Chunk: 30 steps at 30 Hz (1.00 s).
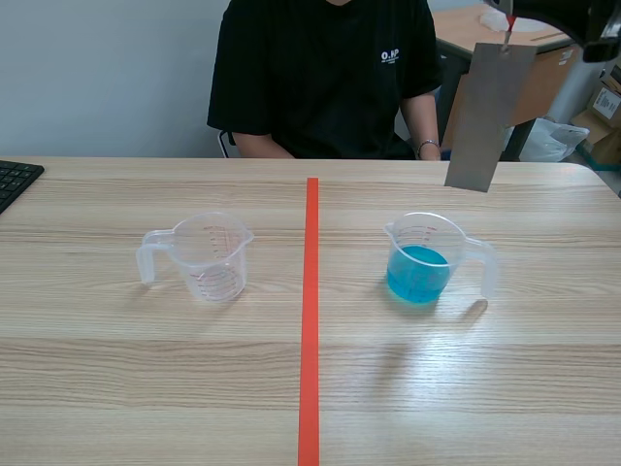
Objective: Do the redox reaction experiment.
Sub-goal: 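Move the plate over the blue solution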
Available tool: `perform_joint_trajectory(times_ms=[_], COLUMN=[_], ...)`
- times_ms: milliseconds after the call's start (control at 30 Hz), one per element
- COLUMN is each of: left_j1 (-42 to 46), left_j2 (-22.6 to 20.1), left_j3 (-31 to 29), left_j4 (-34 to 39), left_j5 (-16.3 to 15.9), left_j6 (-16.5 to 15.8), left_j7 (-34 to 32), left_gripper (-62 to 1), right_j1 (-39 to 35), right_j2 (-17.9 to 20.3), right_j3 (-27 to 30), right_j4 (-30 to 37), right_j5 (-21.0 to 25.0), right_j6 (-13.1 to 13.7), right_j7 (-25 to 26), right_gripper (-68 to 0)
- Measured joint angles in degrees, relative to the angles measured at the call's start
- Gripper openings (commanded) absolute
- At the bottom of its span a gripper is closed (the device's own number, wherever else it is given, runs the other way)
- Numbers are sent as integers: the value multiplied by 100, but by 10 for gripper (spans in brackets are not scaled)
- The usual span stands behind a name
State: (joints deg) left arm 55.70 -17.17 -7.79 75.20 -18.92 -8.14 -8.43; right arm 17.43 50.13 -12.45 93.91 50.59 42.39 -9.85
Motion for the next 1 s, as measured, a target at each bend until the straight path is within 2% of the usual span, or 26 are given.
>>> perform_joint_trajectory(times_ms=[133, 400, 633, 800, 1000], left_j1=[0, 0, 0, 35, 363], left_j2=[0, 0, -44, -470, -1357], left_j3=[0, 0, 0, 0, 0], left_j4=[0, 0, 0, 68, 627], left_j5=[0, 0, 0, -2, -26], left_j6=[2, 0, -2, -46, -223], left_j7=[0, 0, -2, -105, -404], left_gripper=[-563, -563, -563, -563, -563], right_j1=[0, 0, 0, 0, 0], right_j2=[-151, -743, -885, -953, -951], right_j3=[0, 0, 0, 0, 0], right_j4=[-181, -236, -236, -236, -236], right_j5=[-177, -752, -815, -885, -883], right_j6=[0, 0, 0, 0, 0], right_j7=[20, 20, 20, -4, -2], right_gripper=[-660, -660, -660, -660, -660])
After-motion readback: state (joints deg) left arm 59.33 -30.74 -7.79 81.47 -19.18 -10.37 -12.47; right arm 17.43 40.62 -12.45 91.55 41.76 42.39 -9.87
